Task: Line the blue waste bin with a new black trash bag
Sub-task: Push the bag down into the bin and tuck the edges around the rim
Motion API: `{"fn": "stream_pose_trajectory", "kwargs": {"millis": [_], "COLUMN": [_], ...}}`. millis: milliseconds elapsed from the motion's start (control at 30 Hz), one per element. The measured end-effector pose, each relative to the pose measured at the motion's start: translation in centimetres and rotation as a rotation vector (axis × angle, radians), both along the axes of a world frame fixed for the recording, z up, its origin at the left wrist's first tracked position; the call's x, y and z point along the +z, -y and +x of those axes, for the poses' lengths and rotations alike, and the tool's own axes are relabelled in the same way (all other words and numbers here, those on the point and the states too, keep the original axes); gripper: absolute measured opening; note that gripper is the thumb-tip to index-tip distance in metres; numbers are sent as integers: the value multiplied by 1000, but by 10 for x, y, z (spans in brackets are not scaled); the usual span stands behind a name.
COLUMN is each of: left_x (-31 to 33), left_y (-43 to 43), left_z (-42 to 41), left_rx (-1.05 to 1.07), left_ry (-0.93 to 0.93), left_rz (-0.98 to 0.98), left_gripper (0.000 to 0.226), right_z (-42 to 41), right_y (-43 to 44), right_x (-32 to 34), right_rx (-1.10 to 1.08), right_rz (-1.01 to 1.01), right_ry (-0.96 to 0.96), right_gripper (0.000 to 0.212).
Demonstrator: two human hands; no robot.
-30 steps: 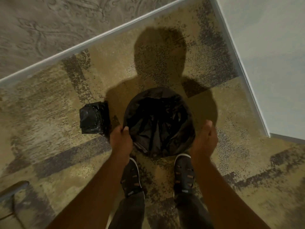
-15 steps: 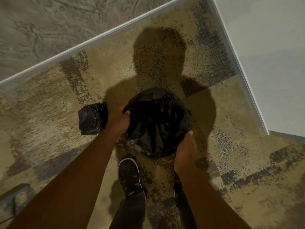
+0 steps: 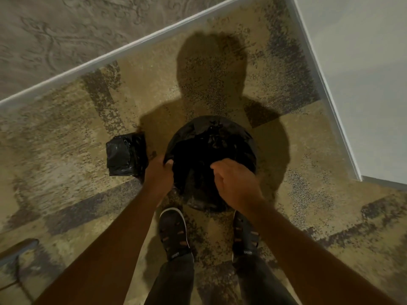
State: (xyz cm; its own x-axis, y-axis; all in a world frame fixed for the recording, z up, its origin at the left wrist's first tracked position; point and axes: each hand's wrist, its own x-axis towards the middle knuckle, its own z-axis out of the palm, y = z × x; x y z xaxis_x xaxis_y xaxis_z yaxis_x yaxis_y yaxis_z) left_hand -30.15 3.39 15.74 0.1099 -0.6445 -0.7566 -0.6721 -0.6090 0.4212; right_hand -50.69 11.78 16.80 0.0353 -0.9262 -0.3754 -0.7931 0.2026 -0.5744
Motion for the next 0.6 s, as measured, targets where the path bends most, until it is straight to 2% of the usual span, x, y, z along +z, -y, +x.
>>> {"fn": "stream_pose_trajectory", "kwargs": {"millis": [67, 133, 200, 300, 400, 467, 533, 567, 600], "left_x": [-1, -3, -5, -8, -4, 9, 15, 14, 9], "left_y": [4, 4, 4, 1, -7, -13, -18, -19, -18], "left_z": [3, 7, 10, 15, 9, 2, -11, -20, -29], "left_rx": [10, 1, -10, 0, -93, -212, -485, -663, -856], "left_ry": [-9, -14, -38, -77, 21, 194, 245, 174, 70], "left_rz": [28, 45, 47, 24, -81, -329, -695, -787, -778], "left_gripper": [29, 26, 26, 26, 42, 56, 39, 30, 25], "right_z": [4, 3, -2, -3, 0, 6, 10, 11, 9], "right_y": [14, 28, 36, 38, 38, 39, 40, 40, 40], "right_x": [-20, -41, -59, -83, -76, -60, -47, -45, -44], "right_rx": [336, 519, 595, 608, 578, 562, 593, 620, 647], "right_rz": [140, 230, 310, 452, 473, 348, 198, 164, 155], "right_ry": [-133, -286, -385, -464, -472, -455, -441, -427, -418], "right_gripper": [45, 69, 83, 87, 84, 70, 49, 40, 37]}}
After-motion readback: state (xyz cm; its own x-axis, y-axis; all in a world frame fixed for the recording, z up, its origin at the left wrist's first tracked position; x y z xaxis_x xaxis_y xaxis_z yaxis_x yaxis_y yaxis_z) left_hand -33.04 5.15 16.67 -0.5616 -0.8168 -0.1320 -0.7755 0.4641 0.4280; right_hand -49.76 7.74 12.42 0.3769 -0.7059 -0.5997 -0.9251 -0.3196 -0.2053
